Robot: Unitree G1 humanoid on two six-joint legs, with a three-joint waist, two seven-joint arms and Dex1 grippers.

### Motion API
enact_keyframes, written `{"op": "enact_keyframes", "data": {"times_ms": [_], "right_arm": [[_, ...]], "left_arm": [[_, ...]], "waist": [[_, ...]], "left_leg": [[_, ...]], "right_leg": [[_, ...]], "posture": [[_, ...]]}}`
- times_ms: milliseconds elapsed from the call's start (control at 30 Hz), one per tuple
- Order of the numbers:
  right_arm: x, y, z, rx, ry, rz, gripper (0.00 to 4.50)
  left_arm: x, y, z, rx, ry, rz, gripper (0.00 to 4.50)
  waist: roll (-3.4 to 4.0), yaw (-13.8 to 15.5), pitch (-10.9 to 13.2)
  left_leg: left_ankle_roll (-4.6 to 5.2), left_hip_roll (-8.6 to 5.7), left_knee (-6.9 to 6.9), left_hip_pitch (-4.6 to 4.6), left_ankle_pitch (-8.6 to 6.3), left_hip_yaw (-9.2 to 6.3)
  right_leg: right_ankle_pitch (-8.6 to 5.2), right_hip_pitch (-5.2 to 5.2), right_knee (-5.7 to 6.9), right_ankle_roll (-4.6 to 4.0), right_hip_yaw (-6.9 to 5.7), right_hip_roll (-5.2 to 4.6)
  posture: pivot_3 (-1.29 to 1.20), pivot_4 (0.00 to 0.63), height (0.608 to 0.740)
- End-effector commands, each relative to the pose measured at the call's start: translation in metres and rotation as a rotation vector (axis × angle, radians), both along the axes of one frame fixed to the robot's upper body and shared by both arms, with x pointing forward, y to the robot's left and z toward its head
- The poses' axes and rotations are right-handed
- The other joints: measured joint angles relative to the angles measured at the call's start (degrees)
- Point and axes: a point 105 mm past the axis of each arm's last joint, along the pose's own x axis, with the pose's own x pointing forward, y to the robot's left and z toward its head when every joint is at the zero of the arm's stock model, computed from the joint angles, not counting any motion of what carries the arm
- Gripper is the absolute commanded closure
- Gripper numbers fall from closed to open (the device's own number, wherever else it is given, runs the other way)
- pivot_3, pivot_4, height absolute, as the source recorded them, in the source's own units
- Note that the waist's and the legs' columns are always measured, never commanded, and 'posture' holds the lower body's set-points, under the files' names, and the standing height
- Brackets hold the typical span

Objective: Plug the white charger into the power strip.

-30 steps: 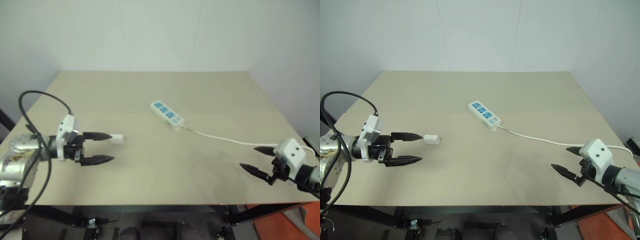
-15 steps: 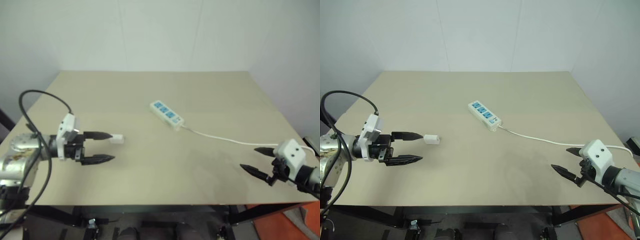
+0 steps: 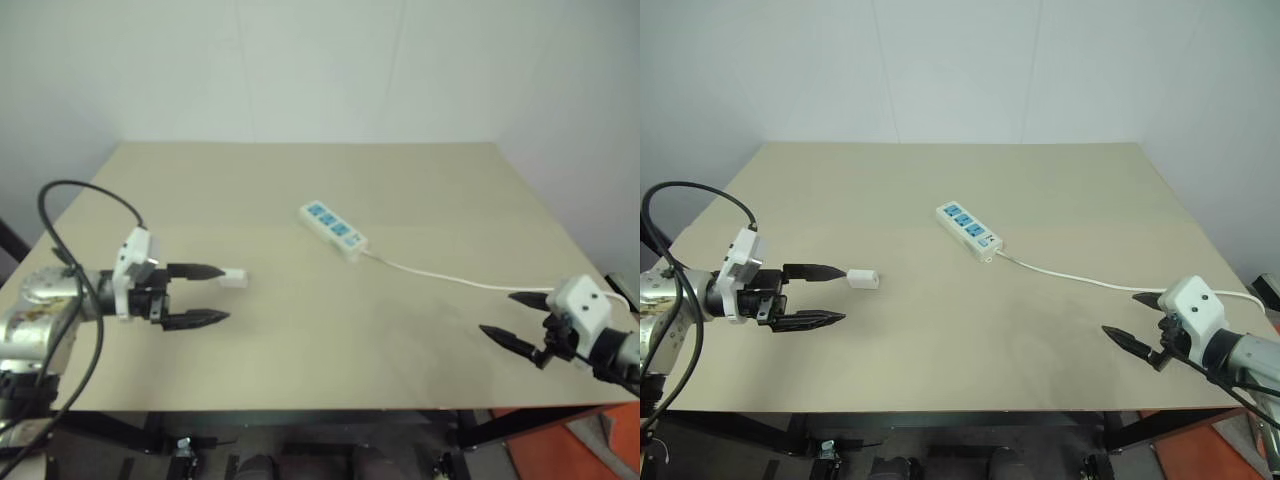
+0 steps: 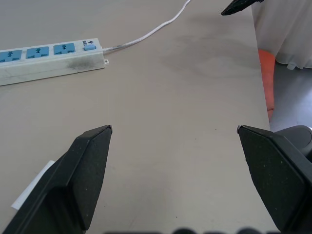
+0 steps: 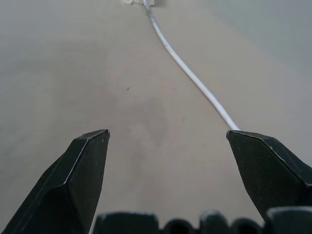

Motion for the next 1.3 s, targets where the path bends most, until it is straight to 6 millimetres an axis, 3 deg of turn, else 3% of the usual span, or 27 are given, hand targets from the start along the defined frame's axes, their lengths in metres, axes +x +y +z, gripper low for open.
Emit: {"op": "enact_keyframes", "data": {"times_ms": [33, 133, 267, 400, 500, 600, 700, 1100, 1200, 1300], "right_arm": [[0.021, 0.018, 0.000, 0.010, -0.024, 0.038, 0.00], [0.046, 0.030, -0.008, 0.005, -0.020, 0.039, 0.00], [0.105, 0.066, -0.012, 0.027, -0.034, 0.061, 0.00], [0.139, 0.094, -0.013, 0.014, -0.038, 0.097, 0.00], [0.153, 0.110, -0.018, 0.003, -0.014, 0.117, 0.00], [0.157, 0.121, -0.028, 0.002, 0.043, 0.146, 0.00], [0.158, 0.126, -0.030, 0.065, 0.092, 0.164, 0.51], [0.155, 0.135, -0.034, 0.067, 0.090, 0.208, 4.45], [0.146, 0.137, -0.029, 0.080, 0.074, 0.262, 4.48], [0.123, 0.133, -0.025, 0.058, 0.044, 0.331, 4.48]], "left_arm": [[0.000, -0.003, 0.011, 0.018, -0.047, -0.014, 0.01], [0.002, -0.005, 0.009, 0.031, -0.051, -0.020, 0.01], [0.003, -0.007, 0.008, 0.038, -0.054, -0.015, 0.01], [0.001, -0.006, 0.006, 0.050, -0.057, -0.002, 0.01], [-0.002, -0.006, 0.005, 0.054, -0.058, 0.003, 0.01], [-0.007, -0.004, 0.004, 0.058, -0.062, 0.017, 0.01], [-0.011, -0.001, 0.002, 0.062, -0.061, 0.039, 0.00], [-0.013, -0.004, -0.003, 0.064, -0.059, 0.047, 0.00], [-0.010, -0.005, -0.003, 0.066, -0.060, 0.038, 0.00], [-0.008, -0.007, -0.001, 0.069, -0.060, 0.013, 0.00]], "waist": [[-0.03, -0.2, 0.0], [-0.04, -0.6, 0.0], [-0.03, -1.4, 0.1], [-0.03, -1.5, 0.1], [-0.03, -1.5, 0.1], [-0.04, -1.5, 0.1], [-0.04, -1.5, 0.1], [-0.04, -2.6, 0.1], [-0.04, -2.9, 0.1], [-0.03, -2.6, 0.1]], "left_leg": [[0.00, 0.00, 0.00, 0.00, 0.00, 0.00], [0.00, 0.00, 0.00, 0.15, 0.00, 0.01], [0.00, -0.01, 0.00, 0.18, 0.01, 0.05], [0.00, -0.02, -0.15, 0.01, 0.01, -0.07], [0.03, -0.04, -0.20, -0.15, -0.02, -0.12], [0.05, -0.08, -0.22, -0.23, -0.05, -0.17], [0.05, -0.17, -0.21, -0.24, -0.04, -0.19], [0.03, -0.11, -0.13, 0.02, -0.02, -0.26], [0.03, -0.12, -0.14, -0.03, -0.02, -0.29], [0.04, -0.12, -0.18, -0.10, -0.03, -0.35]], "right_leg": [[0.00, 0.00, 0.00, 0.00, 0.00, 0.00], [0.07, 0.08, 0.00, 0.01, 0.00, 0.00], [0.09, 0.08, -0.01, 0.00, 0.04, 0.00], [0.22, -0.06, -0.01, -0.23, 0.00, 0.02], [0.34, -0.11, -0.11, -0.45, -0.05, 0.01], [0.34, -0.12, -0.21, -0.46, -0.15, -0.09], [0.34, -0.10, -0.21, -0.45, -0.21, -0.19], [0.34, 0.04, 0.02, -0.46, -0.23, -0.08], [0.34, 0.03, 0.00, -0.46, -0.25, -0.08], [0.33, 0.00, -0.02, -0.44, -0.30, -0.09]], "posture": [[0.00, 0.150, 0.740], [0.00, 0.150, 0.740], [0.00, 0.150, 0.740], [0.00, 0.150, 0.740], [0.00, 0.150, 0.740], [0.00, 0.150, 0.740], [0.00, 0.150, 0.740], [0.00, 0.150, 0.740], [0.00, 0.150, 0.740], [0.00, 0.150, 0.740]]}}
